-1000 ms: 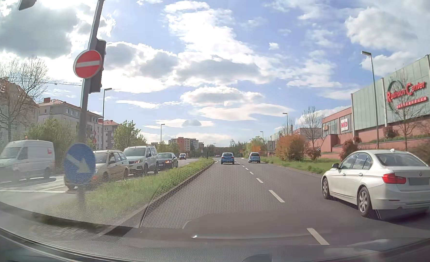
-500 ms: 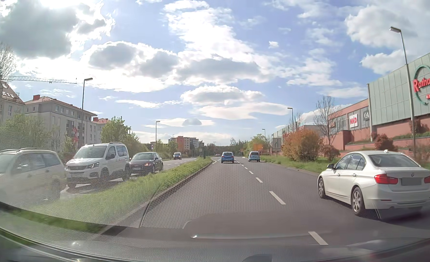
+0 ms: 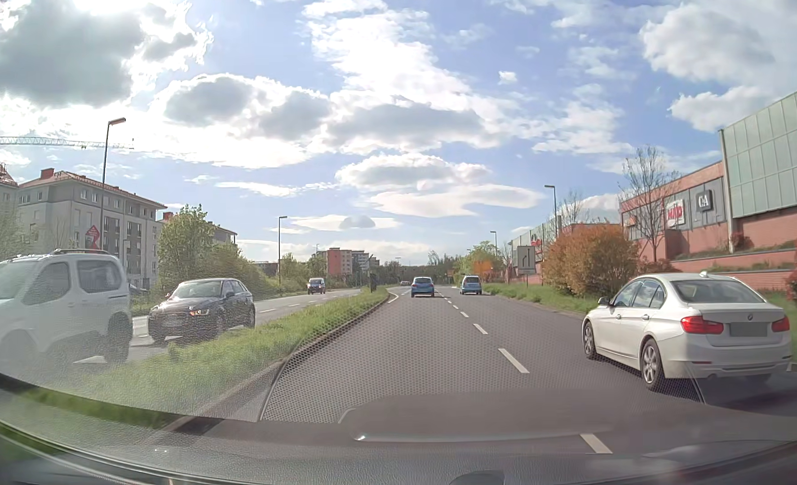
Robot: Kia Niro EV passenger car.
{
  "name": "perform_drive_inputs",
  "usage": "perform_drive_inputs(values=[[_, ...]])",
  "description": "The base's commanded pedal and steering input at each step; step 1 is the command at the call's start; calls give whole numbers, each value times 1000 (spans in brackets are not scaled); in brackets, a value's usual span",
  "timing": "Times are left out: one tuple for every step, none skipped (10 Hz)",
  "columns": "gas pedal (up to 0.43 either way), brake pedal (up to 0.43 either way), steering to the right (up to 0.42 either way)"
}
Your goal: Follow the waypoints while adhering to traffic rules and regulations
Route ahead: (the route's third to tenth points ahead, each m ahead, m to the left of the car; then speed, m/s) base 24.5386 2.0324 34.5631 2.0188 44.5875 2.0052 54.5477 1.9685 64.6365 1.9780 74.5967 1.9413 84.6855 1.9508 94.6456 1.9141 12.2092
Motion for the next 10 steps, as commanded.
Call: perform_drive_inputs(values=[[59, 0, -5], [59, 0, -5], [59, 0, -5], [59, 0, -5], [59, 0, -5], [59, 0, -5], [59, 0, -5], [59, 0, -5], [59, 0, -5], [59, 0, -5]])
